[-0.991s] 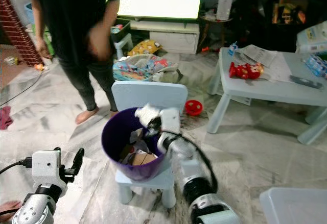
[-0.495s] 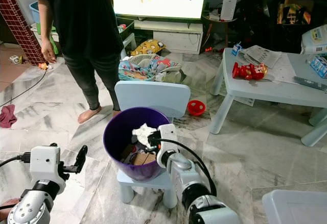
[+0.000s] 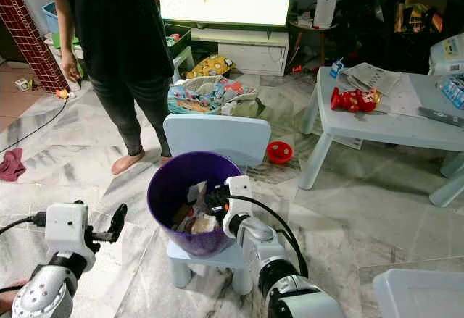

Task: Picking trash to rubbish bin

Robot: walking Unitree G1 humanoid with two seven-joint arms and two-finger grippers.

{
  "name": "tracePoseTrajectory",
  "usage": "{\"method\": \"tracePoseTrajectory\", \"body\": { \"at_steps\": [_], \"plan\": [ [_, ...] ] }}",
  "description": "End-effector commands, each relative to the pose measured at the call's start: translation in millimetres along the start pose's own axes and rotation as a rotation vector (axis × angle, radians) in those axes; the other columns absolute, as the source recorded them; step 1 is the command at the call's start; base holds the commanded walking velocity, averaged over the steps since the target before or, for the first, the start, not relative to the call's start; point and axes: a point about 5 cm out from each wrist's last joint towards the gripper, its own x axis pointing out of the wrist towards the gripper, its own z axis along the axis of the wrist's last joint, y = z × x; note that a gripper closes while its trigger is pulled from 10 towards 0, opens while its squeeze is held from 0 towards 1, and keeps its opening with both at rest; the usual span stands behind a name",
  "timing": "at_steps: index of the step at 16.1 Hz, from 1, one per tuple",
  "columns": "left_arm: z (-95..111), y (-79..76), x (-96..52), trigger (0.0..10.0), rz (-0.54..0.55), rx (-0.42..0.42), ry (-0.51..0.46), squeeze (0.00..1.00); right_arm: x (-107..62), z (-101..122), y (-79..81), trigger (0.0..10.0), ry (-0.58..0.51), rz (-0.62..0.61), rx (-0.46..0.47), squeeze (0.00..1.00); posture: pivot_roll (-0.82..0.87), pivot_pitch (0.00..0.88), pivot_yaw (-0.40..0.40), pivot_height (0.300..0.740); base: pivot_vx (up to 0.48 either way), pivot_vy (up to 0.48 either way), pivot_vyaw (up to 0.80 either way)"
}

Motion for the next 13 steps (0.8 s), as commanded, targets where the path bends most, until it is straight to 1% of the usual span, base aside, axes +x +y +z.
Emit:
{"method": "tracePoseTrajectory", "body": {
  "at_steps": [1, 3, 4, 6, 8, 10, 12, 13],
  "plan": [
    [2, -0.1, 0.8, 10.0, -0.006, 0.003, -0.003, 1.0, 12.1, 6, 30.9, 10.0, -0.027, 0.075, 0.024, 1.0, 0.26, 0.026, -0.003, 0.74, 0.0, 0.0, 0.0],
    [2, -0.2, 1.7, 10.0, -0.005, 0.002, -0.004, 1.0, 12.4, 9, 29.2, 10.0, -0.039, 0.071, 0.015, 1.0, 0.26, 0.026, -0.004, 0.74, 0.0, 0.0, 0.0],
    [4, -0.7, 4.4, 10.0, -0.005, -0.001, -0.012, 1.0, 12.9, 18, 27.3, 10.0, -0.073, 0.076, -0.007, 1.0, 0.25, 0.023, -0.006, 0.74, 0.0, 0.0, 0.0],
    [14, -4.3, 14.4, 10.0, -0.013, -0.004, -0.055, 1.0, 11.3, 41, 18.6, 10.0, -0.18, 0.072, -0.066, 1.0, 0.23, 0.017, -0.009, 0.74, 0.0, 0.0, 0.0],
    [31, -8.0, 27.6, 10.0, -0.022, 0.001, -0.123, 1.0, 4.7, 67, 2.8, 10.0, -0.297, 0.035, -0.107, 1.0, 0.21, 0.003, -0.013, 0.74, 0.0, 0.0, 0.0],
    [44, -9.1, 34.5, 10.0, -0.026, -0.007, -0.172, 1.0, -2.7, 84, -9.9, 10.0, -0.37, -0.002, -0.123, 1.0, 0.18, 0.0, -0.011, 0.74, 0.0, 0.0, 0.0],
    [60, -12.9, 44.9, 10.0, -0.037, -0.035, -0.227, 1.0, -20.2, 108, -30.7, 10.0, -0.475, -0.07, -0.149, 1.0, 0.14, 0.0, -0.008, 0.74, 0.0, 0.0, 0.0],
    [63, -14.9, 47.6, 10.0, -0.039, -0.03, -0.239, 1.0, -26.3, 114, -35.7, 10.0, -0.502, -0.086, -0.159, 1.0, 0.12, 0.0, -0.006, 0.74, 0.0, 0.0, 0.0]
  ]
}}
